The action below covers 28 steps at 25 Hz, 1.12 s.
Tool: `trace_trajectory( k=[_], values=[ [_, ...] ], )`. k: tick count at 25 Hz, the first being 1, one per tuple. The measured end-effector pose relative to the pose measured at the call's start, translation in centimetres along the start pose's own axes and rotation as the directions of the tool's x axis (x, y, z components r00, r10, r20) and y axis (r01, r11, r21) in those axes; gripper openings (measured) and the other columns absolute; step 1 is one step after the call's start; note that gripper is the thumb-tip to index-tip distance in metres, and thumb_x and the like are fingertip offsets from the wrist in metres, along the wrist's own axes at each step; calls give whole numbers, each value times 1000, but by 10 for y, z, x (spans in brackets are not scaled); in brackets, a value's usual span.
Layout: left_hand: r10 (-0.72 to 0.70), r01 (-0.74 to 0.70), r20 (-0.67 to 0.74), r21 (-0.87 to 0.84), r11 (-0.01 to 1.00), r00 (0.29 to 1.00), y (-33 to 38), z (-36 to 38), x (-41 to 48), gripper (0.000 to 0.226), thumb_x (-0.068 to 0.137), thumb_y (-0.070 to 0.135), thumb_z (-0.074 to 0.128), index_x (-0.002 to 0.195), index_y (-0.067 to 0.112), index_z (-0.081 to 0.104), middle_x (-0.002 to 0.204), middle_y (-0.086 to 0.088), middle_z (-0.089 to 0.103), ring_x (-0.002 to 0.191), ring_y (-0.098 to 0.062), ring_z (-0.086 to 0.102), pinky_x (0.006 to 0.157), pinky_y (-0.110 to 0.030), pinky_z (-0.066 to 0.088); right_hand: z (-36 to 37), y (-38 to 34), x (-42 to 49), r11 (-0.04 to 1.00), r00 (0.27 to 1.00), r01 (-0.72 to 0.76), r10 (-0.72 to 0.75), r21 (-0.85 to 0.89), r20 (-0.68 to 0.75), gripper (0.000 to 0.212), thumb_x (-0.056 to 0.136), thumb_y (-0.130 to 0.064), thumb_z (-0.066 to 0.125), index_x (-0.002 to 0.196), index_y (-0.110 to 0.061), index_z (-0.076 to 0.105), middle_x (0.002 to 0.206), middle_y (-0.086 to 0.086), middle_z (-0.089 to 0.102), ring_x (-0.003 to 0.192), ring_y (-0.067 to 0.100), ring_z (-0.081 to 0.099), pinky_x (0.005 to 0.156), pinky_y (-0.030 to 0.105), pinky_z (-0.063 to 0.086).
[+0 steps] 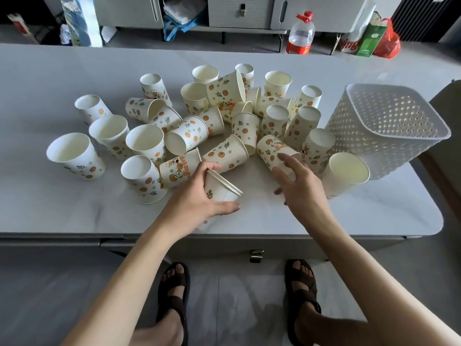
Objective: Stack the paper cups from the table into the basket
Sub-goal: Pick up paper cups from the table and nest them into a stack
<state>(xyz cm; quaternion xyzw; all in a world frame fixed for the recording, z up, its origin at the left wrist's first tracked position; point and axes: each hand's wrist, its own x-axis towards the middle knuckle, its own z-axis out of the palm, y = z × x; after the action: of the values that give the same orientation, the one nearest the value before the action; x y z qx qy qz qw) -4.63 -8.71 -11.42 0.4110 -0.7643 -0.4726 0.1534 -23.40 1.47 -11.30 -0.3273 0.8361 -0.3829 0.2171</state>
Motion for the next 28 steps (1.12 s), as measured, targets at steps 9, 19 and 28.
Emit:
trace_trajectory(
  k=[9, 19, 28],
  values=[
    [-1, 1, 4, -24, 1000, 1000, -3, 3, 7, 82, 58, 37, 93, 127, 39, 48, 119, 2, 63, 102, -14, 61, 87, -31, 50, -22, 4, -7, 989, 922, 140, -111, 53, -372, 11, 88, -21, 67, 93, -27, 75, 80, -10, 74, 69, 14, 69, 67, 40, 58],
    [99, -89, 86, -107, 990, 991, -2, 9, 7, 96, 57, 26, 95, 135, 40, 42, 117, 25, 61, 101, 15, 56, 79, -6, 47, -7, -14, -10, 814, 936, 341, -341, 470, -88, 10, 92, -8, 63, 94, -12, 72, 66, -5, 65, 56, 11, 53, 53, 23, 45],
    [76, -81, -33, -191, 978, 997, -1, -10, 3, 79, 52, 41, 88, 122, 43, 52, 113, 12, 62, 96, -13, 64, 81, -36, 56, 19, -27, -17, 886, 853, 234, -385, 400, 353, 21, 97, -21, 54, 92, -9, 71, 60, 3, 48, 61, 17, 41, 60, 32, 34]
  ],
)
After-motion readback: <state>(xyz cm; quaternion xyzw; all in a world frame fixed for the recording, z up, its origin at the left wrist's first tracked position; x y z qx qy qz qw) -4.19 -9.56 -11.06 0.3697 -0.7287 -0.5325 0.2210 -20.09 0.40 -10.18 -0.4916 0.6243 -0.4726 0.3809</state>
